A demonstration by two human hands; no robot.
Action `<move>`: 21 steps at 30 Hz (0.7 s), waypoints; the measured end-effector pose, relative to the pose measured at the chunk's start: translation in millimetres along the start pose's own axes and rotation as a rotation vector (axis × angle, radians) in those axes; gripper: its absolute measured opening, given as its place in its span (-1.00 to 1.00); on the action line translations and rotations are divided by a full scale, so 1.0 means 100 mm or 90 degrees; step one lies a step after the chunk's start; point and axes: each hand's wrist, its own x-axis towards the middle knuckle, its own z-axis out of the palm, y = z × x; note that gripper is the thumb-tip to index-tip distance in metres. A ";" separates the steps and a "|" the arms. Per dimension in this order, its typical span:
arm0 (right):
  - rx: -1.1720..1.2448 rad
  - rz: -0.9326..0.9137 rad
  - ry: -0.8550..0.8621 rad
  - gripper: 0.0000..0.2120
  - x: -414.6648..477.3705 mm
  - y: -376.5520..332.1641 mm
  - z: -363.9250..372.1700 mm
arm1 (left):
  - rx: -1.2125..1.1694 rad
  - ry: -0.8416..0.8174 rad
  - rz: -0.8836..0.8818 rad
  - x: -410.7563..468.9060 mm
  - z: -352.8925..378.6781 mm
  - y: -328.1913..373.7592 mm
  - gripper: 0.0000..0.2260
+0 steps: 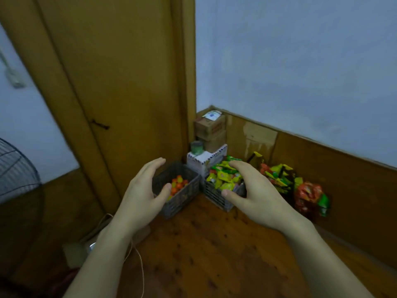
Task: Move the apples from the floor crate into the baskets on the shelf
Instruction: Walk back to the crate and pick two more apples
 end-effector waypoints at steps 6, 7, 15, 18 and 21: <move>0.021 -0.046 -0.035 -0.29 1.07 0.34 0.25 | 0.017 0.046 -0.052 0.71 0.21 -0.39 -0.47; 0.025 -0.055 -0.039 -0.29 1.26 0.41 0.27 | 0.024 0.053 -0.052 0.88 0.25 -0.45 -0.47; 0.047 -0.113 -0.082 -0.30 2.86 0.82 0.31 | 0.057 0.067 -0.057 2.15 0.41 -0.90 -0.45; 0.057 -0.121 -0.103 -0.30 3.24 0.96 0.35 | 0.051 0.082 -0.086 2.42 0.47 -1.08 -0.45; 0.060 -0.122 -0.102 -0.31 3.61 1.11 0.38 | 0.048 0.096 -0.105 2.73 0.58 -1.23 -0.45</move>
